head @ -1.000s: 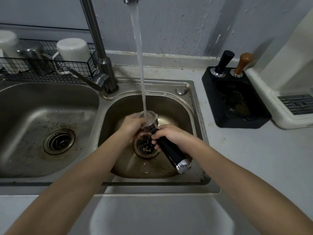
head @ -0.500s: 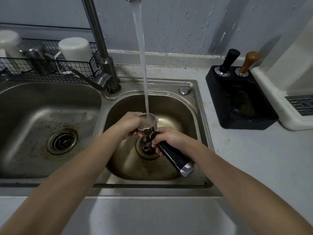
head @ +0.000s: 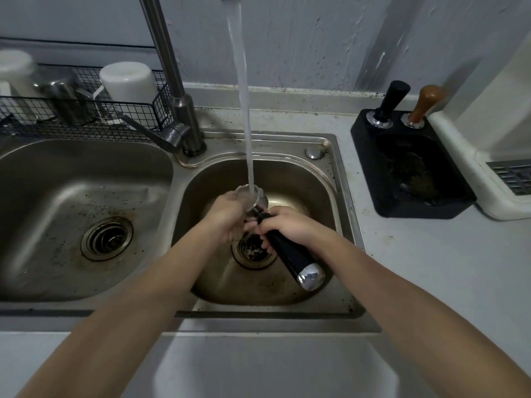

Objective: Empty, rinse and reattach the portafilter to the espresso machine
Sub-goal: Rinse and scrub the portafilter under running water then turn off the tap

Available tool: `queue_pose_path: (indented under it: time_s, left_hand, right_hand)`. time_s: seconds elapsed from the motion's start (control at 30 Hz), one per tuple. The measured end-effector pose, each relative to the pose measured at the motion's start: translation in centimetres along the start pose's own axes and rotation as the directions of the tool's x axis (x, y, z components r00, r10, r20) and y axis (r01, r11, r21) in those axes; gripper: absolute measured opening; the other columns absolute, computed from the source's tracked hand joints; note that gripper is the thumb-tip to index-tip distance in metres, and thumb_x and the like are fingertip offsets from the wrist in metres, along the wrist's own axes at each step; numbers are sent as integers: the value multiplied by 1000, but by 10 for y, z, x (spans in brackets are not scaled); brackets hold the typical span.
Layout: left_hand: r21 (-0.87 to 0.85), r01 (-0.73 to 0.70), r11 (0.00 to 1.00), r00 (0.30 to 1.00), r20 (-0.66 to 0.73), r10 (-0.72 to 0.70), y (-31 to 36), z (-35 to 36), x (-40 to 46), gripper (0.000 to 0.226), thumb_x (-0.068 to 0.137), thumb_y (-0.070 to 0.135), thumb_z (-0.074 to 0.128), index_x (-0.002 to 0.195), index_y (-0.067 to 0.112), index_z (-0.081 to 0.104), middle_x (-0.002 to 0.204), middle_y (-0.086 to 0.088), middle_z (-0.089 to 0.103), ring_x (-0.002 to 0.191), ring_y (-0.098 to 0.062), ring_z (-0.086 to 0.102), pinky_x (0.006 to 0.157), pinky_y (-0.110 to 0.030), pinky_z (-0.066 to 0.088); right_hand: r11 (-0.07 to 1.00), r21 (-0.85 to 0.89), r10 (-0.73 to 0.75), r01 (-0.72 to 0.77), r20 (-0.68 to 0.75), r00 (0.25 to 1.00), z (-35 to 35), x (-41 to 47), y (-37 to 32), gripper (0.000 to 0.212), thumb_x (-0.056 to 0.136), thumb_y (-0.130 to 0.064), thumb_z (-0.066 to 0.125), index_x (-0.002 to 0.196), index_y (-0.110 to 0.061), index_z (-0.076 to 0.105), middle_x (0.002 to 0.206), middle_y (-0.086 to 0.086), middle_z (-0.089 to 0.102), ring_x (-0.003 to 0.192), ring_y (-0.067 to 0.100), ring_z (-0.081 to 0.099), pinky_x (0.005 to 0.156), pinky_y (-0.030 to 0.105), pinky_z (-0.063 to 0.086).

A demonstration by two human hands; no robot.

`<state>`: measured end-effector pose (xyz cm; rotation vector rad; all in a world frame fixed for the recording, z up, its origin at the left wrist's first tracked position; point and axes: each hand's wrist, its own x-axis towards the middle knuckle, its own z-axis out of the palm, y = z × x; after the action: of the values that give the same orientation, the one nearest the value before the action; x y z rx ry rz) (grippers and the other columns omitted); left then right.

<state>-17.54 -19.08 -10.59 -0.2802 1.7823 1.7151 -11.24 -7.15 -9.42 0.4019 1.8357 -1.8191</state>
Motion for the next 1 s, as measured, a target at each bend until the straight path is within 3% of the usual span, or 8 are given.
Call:
queue_pose_path:
  time_s: [0.13, 0.3, 0.4, 0.53, 0.63, 0.73, 0.9, 1.0]
  left_hand:
    - [-79, 9, 997, 1000, -17, -10, -11, 8, -6, 15, 93, 15, 44, 105, 17, 52, 98, -10, 61, 73, -17, 62, 56, -23, 53]
    - [-6, -14, 1000, 987, 160, 15, -6, -14, -10, 26, 88, 3, 53, 112, 9, 50, 87, -15, 63, 45, -13, 66, 35, -17, 48]
    - [85, 6, 996, 994, 105, -15, 0, -16, -5, 21, 86, 17, 59, 107, 12, 57, 81, -12, 66, 46, -14, 65, 30, -15, 39]
    - [113, 65, 991, 996, 51, -71, 1, -4, 3, 33, 85, 22, 61, 116, 16, 52, 81, -8, 63, 39, -9, 59, 32, -16, 36]
    - [-16, 111, 994, 977, 184, -106, 4, -11, 4, 39, 85, -4, 51, 115, 20, 51, 89, -12, 63, 51, -15, 66, 40, -15, 48]
    - [25, 69, 997, 961, 266, -73, 10, -23, 2, 34, 84, -10, 47, 105, 15, 57, 86, -11, 70, 65, -22, 71, 49, -21, 55]
    - [100, -15, 995, 984, 176, -3, 12, -18, 0, 13, 88, 2, 50, 94, 8, 60, 64, -8, 72, 46, -16, 67, 37, -18, 49]
    - [124, 13, 992, 990, 137, -30, 6, -12, 4, 8, 85, 14, 59, 93, 15, 62, 71, -8, 68, 41, -11, 62, 33, -14, 42]
  right_hand:
    - [1000, -15, 23, -24, -41, 999, 2, 4, 3, 17, 80, 5, 54, 73, -10, 52, 37, -3, 61, 35, 7, 57, 37, 15, 46]
    - [999, 11, 49, -49, 24, 999, -6, -3, 8, 12, 80, 4, 53, 77, -7, 55, 51, 3, 62, 41, 7, 58, 40, 17, 47]
    - [999, 21, 41, -43, 68, 997, -4, -5, 7, 12, 82, 4, 51, 82, -8, 54, 65, 9, 57, 44, 7, 58, 42, 17, 48]
    - [997, 72, 31, -32, 24, 999, -3, -2, 4, 15, 81, 7, 50, 80, -8, 52, 55, 8, 54, 37, 8, 54, 38, 17, 46]
    - [996, 81, 28, -28, 5, 1000, -7, -1, 5, 16, 80, 8, 51, 75, -7, 51, 53, 7, 54, 38, 9, 55, 38, 17, 45]
    - [998, 64, 25, -27, 33, 999, -10, 1, 6, 16, 80, 8, 52, 77, -7, 53, 48, 2, 59, 40, 8, 57, 39, 17, 46]
    - [995, 97, 21, -28, 66, 998, -7, 6, 8, 19, 79, 7, 51, 83, -12, 54, 51, 0, 62, 44, 9, 58, 41, 19, 48]
    - [996, 86, 15, -19, 48, 999, -8, 8, 10, 16, 79, 6, 51, 81, -10, 55, 44, -3, 61, 43, 9, 57, 40, 19, 47]
